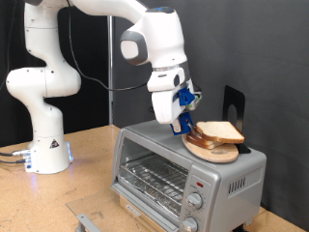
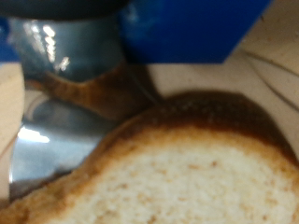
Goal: Make a piece of toast with the oven
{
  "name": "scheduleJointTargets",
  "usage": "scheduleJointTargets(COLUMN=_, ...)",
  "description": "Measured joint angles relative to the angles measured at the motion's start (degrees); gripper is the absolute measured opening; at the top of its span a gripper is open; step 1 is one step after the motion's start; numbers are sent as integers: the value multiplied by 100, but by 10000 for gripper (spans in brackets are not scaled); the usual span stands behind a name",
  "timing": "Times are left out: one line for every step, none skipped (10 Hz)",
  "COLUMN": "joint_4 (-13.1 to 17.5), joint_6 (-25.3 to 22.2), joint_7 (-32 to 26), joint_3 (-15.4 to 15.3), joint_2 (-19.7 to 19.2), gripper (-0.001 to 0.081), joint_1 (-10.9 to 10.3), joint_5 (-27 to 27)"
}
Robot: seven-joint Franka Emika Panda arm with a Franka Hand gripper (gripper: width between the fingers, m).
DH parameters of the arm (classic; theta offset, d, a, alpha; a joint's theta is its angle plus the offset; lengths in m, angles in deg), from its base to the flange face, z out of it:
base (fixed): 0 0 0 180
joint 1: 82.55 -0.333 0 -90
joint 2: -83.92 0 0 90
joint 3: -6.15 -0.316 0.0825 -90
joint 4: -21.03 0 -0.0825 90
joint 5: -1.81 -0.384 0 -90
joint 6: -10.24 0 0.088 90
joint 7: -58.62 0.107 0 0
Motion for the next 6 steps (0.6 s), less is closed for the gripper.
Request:
scheduleJointTargets(joint_4=-89, joint_6=123, joint_7=-199, joint_3=11, joint_2=38, gripper=393, joint_1=7, joint_5=-157)
scheduleJointTargets(joint_4=-175, joint_6=148, joint_7=-411, joint_3=38, joint_2=106, gripper=393, joint_1=14, joint_5=-326)
scheduleJointTargets(joint_4=-256, joint_6=148, joint_7=-645, joint_3=71, joint_2=192, gripper=393, joint_1=27, joint_5=-543)
scheduleJointTargets(joint_4=-342, joint_6=148, joint_7=-902, joint_3=125, joint_2=303, gripper=393, joint_1=30, joint_5=-828)
scheduleJointTargets(joint_4=-419, joint_6=142, joint_7=-1207, joint_3=199, joint_2=443, gripper=393, joint_1=32, joint_5=-1164)
scheduleJointTargets(joint_4=-484, joint_6=104, joint_7=-1492, joint_3=285, joint_2=597, gripper=393, joint_1=34, joint_5=-1469)
